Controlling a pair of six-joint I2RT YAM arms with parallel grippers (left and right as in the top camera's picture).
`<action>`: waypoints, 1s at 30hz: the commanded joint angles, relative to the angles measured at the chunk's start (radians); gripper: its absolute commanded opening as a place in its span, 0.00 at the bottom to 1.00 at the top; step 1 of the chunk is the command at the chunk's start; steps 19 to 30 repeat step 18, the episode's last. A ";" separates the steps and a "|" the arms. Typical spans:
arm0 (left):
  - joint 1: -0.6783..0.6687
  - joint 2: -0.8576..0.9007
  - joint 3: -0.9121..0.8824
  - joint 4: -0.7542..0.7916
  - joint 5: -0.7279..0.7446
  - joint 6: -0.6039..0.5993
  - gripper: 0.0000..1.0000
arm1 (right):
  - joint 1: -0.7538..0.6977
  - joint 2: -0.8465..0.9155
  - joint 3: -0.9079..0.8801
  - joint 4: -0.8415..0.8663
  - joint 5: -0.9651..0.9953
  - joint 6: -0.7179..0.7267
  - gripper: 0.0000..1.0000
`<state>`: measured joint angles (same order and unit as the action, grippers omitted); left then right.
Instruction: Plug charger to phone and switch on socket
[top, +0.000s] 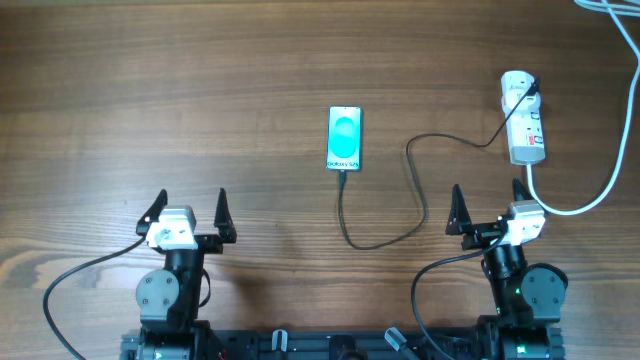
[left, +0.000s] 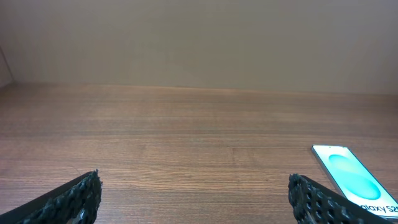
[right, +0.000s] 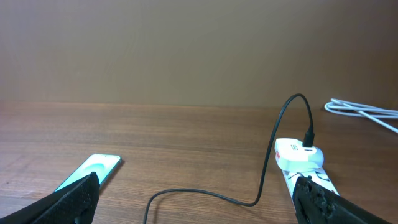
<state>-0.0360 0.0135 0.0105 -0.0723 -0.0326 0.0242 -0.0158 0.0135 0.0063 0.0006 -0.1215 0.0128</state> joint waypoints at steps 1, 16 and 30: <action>0.008 -0.009 -0.005 0.001 -0.010 -0.002 1.00 | 0.007 -0.010 -0.001 0.003 0.017 -0.010 1.00; 0.008 -0.009 -0.005 0.001 -0.010 -0.002 1.00 | 0.007 -0.010 -0.001 0.003 0.017 -0.010 1.00; 0.008 -0.009 -0.005 0.001 -0.010 -0.002 1.00 | 0.007 -0.010 -0.001 0.003 0.017 -0.010 1.00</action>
